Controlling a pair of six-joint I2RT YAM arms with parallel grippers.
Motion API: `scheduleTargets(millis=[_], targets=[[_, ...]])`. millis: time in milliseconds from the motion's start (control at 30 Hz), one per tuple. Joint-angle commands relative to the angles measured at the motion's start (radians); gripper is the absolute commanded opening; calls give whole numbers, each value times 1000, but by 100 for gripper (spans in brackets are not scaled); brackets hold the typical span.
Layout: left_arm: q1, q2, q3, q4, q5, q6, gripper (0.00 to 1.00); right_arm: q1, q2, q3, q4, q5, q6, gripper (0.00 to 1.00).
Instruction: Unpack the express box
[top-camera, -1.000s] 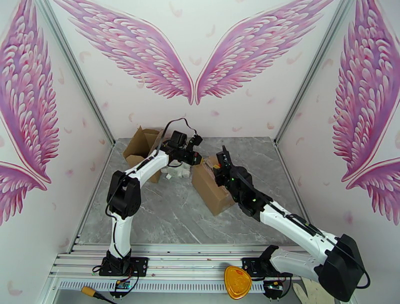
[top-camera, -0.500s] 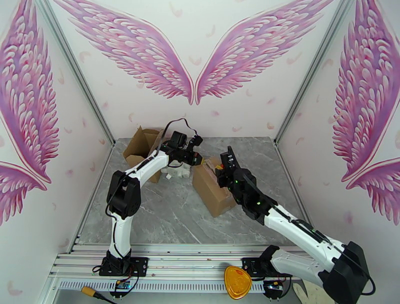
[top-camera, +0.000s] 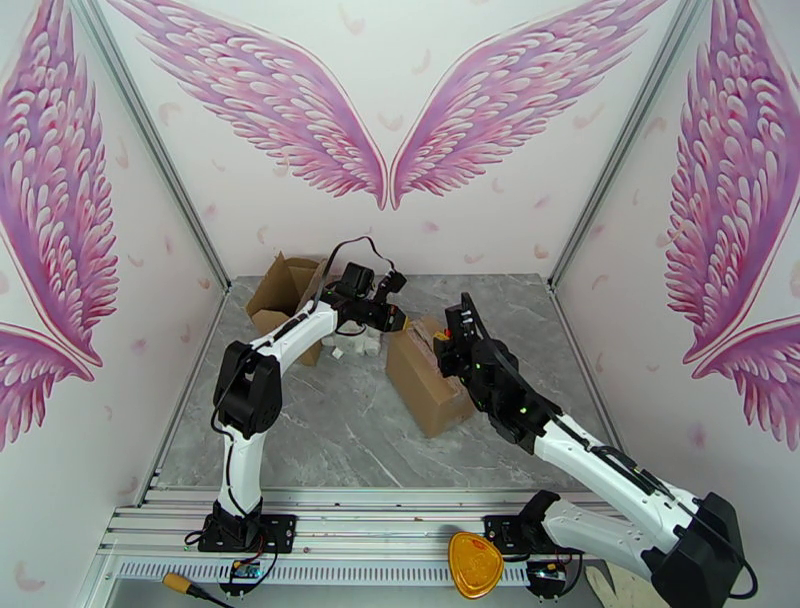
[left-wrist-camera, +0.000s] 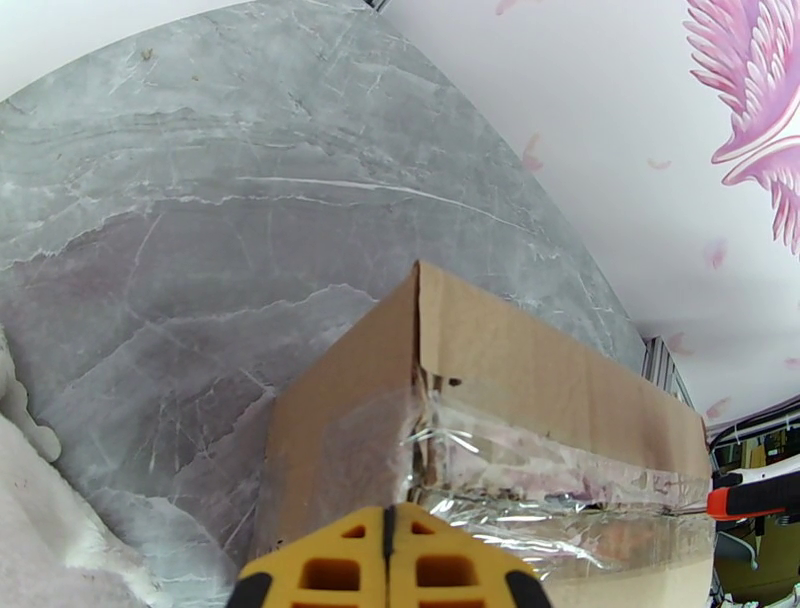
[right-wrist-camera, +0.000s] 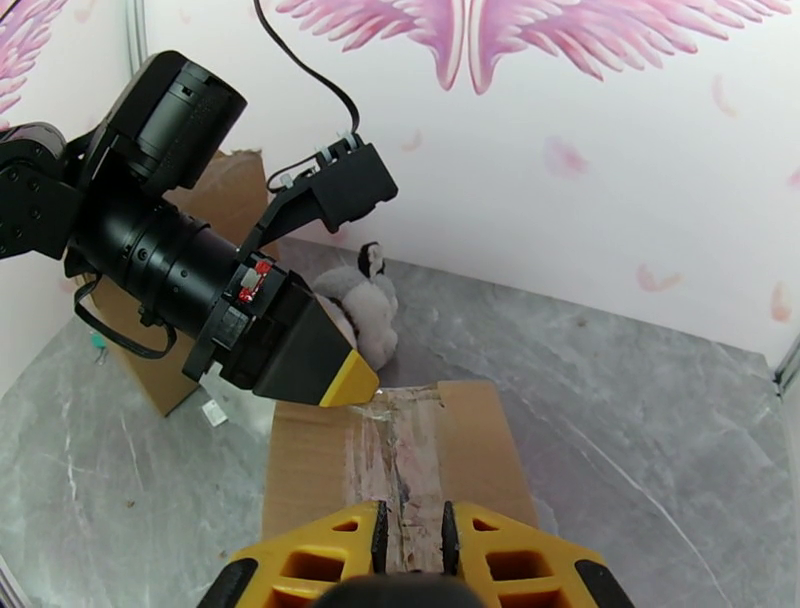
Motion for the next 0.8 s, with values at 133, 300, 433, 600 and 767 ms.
scheduleTargets(millis=[133,300,433,600,767], targets=[[76,7,-7,45,-213,9,0,10,-49,51,-198,17,4,0],[78,22,-1,51,-218,9,0,9,-59,4,-171,28,2,0],[77,24,-6,54,-222,9,0,10,-85,30,-207,19,23,0],[77,27,-3,57,-229,6,0,10,-109,31,-228,31,35,0],[77,32,0,60,-237,5,0,9,-128,-10,-208,43,24,0]])
